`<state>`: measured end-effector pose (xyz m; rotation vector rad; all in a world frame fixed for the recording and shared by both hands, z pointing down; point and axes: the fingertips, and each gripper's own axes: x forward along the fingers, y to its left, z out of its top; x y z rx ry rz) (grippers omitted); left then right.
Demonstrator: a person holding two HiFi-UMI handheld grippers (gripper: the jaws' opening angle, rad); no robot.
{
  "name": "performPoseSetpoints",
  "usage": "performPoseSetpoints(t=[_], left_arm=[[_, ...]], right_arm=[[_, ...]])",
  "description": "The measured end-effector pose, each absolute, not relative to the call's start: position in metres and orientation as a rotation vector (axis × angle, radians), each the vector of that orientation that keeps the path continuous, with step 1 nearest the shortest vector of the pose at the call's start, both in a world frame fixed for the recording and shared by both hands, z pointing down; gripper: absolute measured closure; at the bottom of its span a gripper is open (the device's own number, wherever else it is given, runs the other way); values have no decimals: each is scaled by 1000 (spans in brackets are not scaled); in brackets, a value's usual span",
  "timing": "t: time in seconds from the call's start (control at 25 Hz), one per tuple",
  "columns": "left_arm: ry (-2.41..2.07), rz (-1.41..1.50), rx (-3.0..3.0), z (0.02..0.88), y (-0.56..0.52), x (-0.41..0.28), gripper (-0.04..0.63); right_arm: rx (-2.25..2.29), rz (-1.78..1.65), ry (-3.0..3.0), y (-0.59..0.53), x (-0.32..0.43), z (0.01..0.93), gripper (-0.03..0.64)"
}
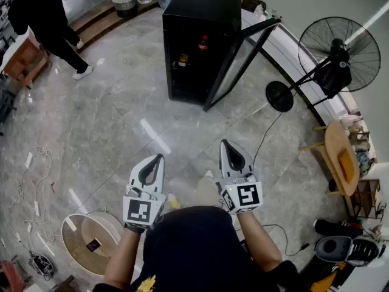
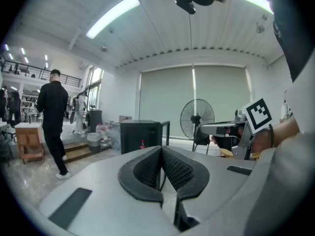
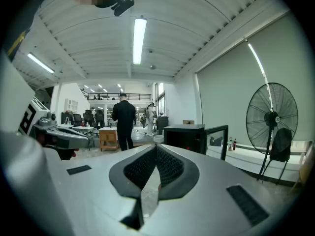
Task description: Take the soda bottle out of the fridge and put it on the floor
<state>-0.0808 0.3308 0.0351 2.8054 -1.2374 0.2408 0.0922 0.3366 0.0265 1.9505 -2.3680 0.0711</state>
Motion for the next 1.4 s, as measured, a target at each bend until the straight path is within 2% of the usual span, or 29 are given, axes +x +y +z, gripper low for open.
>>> performPoseSetpoints(t=[0.36,0.96,1.04,1.2,1.28,1.36,1.4], left_arm=[[-1235,215,2783,26,389,-118,578],[-1229,199,2818,32,380,-151,578],[-1243,193,2824,31,379,-154,578],[-1274,224,2830,32,382,-163,578],[-1301,248,2837,32,382,-167,578],[-1314,255,2839,32,383,-170,578],[-1315,253,2840,32,384,-172,578]], right_arm=[[2036,76,-2309,400,96,17,620],[2139,248,-2358,420,93,20,613],[2146,258,-2359,421,96,20,524],[2131,220,-2354,424,94,20,433],[2130,213,-2375,424,92,19,344],[2126,201,-2394,424,89,18,224],[2120,192,-2396,424,87,18,193]])
